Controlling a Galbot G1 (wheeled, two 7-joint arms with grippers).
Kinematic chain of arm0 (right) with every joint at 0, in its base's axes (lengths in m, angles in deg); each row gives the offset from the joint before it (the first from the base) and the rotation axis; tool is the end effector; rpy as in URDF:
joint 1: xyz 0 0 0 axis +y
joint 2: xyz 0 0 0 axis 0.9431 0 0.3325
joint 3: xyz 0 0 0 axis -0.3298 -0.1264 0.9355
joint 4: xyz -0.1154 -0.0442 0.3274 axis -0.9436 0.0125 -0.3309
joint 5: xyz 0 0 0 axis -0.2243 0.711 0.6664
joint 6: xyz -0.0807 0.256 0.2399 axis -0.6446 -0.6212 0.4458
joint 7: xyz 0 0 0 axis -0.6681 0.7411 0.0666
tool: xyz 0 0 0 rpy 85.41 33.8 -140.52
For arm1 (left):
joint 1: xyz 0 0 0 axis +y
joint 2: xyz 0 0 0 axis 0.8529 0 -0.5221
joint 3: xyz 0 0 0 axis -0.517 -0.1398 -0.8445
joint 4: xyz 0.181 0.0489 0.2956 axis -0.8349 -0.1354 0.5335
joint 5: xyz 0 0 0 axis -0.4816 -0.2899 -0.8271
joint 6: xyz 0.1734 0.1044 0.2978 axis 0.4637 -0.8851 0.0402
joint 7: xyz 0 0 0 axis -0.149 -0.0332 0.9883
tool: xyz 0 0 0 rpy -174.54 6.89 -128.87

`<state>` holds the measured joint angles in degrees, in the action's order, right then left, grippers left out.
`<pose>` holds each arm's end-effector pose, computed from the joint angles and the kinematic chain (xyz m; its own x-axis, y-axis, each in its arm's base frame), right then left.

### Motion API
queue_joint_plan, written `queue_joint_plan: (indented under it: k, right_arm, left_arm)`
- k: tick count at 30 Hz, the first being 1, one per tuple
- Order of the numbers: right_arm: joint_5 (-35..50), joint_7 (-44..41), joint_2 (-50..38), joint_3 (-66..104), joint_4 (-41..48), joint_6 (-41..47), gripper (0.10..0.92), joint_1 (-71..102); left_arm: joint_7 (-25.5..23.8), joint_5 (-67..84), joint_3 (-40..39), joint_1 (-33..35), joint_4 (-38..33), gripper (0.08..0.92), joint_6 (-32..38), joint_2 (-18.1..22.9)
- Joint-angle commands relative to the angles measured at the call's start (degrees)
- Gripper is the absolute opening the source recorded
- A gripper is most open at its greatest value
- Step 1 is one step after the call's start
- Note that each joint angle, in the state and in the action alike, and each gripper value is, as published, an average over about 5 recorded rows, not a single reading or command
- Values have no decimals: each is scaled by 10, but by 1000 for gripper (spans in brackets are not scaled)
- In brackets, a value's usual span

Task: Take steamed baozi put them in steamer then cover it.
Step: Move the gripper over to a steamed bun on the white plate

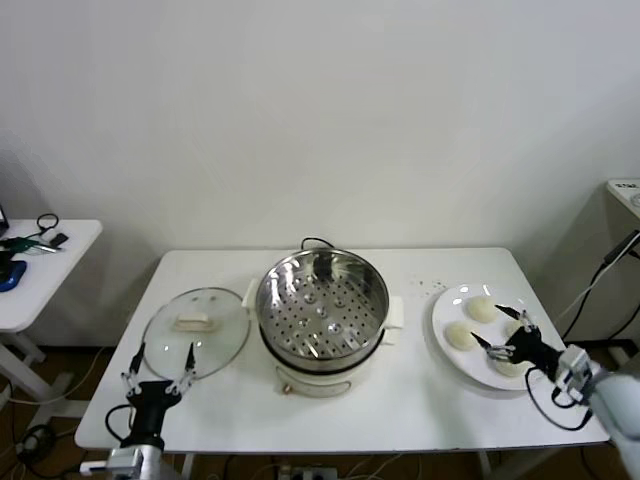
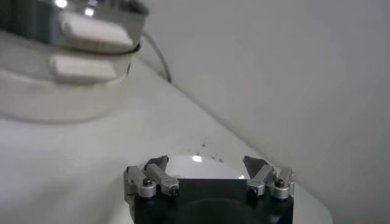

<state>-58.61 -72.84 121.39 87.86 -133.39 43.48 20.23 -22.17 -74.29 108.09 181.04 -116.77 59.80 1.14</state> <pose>0.3511 -0.3072 -0.2733 -0.6888 -0.4237 0.5882 -0.7138 0.5379 -0.4485 0.1605 0.0892 -0.3757 -0.9937 -0.1109 0.0157 -0.1066 0.9795 0.1707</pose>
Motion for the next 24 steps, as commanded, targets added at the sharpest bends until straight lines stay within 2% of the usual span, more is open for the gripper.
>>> queue_joint_plan:
  k: [1, 7, 13, 18, 24]
  right_arm:
    - [-105, -211, -96, -190, 171, -38, 823, -279]
    - [-132, -272, -63, -365, 261, -51, 823, -483]
    - [-229, -356, 28, -448, 386, -95, 823, -610]
    - [-301, -368, 95, -474, 471, -115, 823, -649]
    - [-356, -352, 152, -464, 528, -130, 823, -648]
  left_arm:
    - [-1, 2, 0, 0, 5, 823, 1, -1]
    - [-1, 2, 0, 0, 8, 823, 0, -2]
    - [-1, 1, 3, -2, 8, 823, -3, 0]
    - [-1, 1, 8, -1, 8, 823, -3, -1]
    - [1, 3, 12, 4, 8, 823, -5, -3]
